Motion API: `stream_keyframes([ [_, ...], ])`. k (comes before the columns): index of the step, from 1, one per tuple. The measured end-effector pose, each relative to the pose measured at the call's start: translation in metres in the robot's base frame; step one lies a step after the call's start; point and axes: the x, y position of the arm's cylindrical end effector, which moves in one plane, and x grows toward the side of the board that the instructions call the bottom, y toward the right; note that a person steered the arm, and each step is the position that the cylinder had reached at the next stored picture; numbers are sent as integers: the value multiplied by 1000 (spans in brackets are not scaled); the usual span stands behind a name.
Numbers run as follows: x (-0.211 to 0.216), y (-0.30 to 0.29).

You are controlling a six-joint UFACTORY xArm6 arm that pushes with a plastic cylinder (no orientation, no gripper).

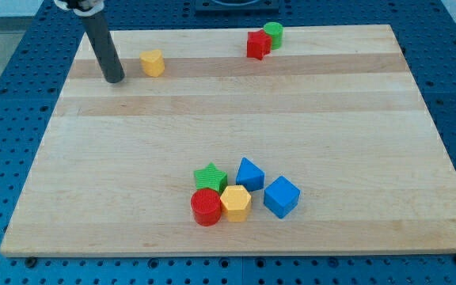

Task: Adjust the heart into red star

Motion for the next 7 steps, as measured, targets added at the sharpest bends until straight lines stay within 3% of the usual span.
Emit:
stream_keyframes([
  [2,-75,110],
  [3,-51,87],
  [4,-35,26],
  [5,-72,-4],
  [6,-110,5],
  [7,-113,74],
])
